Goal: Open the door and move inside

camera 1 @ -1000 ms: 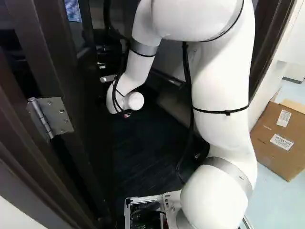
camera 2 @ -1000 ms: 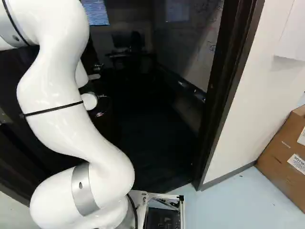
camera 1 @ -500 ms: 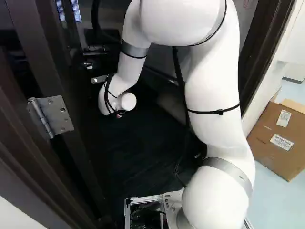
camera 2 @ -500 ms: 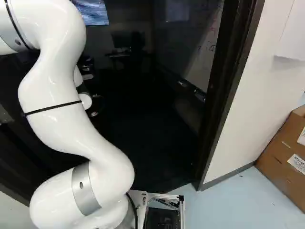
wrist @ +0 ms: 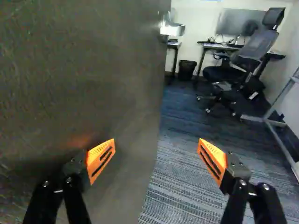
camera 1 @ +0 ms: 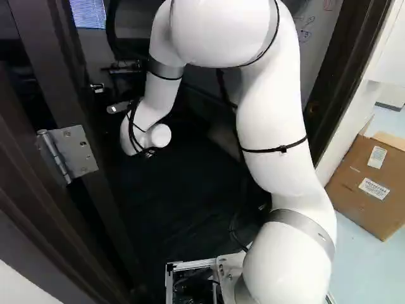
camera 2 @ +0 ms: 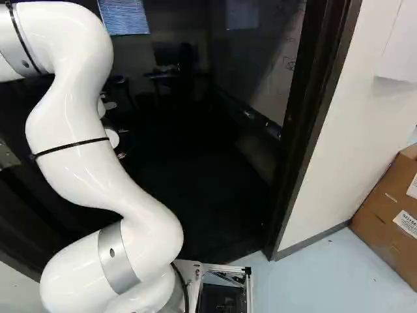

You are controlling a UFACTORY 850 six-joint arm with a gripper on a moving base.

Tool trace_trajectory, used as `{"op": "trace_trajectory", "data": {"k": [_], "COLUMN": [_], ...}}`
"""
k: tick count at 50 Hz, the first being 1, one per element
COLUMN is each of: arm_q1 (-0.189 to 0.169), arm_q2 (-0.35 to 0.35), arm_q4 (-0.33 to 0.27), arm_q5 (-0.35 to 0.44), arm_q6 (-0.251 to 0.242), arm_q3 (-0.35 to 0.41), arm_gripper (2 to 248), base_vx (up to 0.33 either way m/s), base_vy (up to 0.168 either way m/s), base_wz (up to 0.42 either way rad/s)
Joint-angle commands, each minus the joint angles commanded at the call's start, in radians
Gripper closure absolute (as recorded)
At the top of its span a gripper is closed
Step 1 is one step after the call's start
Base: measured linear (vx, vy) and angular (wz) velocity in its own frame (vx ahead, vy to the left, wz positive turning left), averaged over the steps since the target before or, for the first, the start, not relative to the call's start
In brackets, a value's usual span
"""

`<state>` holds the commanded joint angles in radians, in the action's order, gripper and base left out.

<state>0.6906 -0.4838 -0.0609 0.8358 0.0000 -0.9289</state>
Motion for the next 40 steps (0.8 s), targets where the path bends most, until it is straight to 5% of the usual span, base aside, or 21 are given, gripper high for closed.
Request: {"op": "trace_trajectory", "data": {"k": [18,40], "arm_q1": [0.001,-0.045], "arm_q2": [-0.003,0.039], "arm_q4": [0.000,0.000], "arm_q5": [0.000,0.000], "arm_q6": [0.000,0.000], "arm_q3": [-0.004,0.051], "arm_gripper": [3,3], "base_vx": [0.000,0.000], "base_vy": [0.000,0.000], "base_wz": [0.000,0.000]}}
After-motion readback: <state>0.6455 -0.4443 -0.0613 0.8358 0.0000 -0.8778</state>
